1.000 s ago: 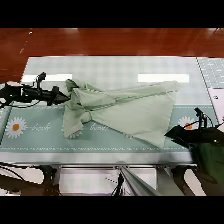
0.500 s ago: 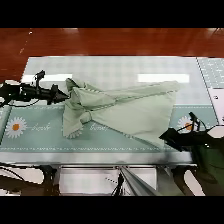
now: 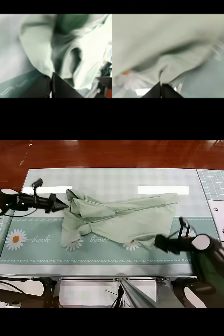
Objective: Fold the shirts.
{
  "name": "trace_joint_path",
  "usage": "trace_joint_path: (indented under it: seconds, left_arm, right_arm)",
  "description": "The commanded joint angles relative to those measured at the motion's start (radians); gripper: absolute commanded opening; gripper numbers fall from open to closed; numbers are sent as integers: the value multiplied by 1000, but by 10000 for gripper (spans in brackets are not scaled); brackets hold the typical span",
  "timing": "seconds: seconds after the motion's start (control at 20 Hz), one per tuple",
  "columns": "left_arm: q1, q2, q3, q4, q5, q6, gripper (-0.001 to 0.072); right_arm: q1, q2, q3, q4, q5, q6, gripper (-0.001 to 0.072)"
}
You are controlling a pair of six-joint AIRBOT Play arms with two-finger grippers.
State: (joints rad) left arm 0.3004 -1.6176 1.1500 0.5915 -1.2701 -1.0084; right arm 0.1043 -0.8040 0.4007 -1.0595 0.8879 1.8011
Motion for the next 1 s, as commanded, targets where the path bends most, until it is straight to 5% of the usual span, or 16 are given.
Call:
trace_joint_path:
  seconds: [0.0, 0.4, 0.65, 0.75, 0.95]
  left_arm:
    - [1, 122, 120, -2, 1, 1, 25]
    - [31, 606, 583, -49, 192, -89, 25]
    - [31, 868, 697, 23, 379, -89, 24]
    - [31, 956, 704, 108, 371, -108, 25]
    - [31, 1113, 704, 375, 228, -311, 25]
  right_arm:
    - [25, 58, 245, -126, 36, -77, 28]
    - [25, 110, 1065, -576, 48, -69, 27]
    - [25, 110, 1369, -626, 71, -70, 27]
    - [25, 110, 1446, -626, 141, -70, 27]
    - [25, 110, 1570, -625, 406, -80, 27]
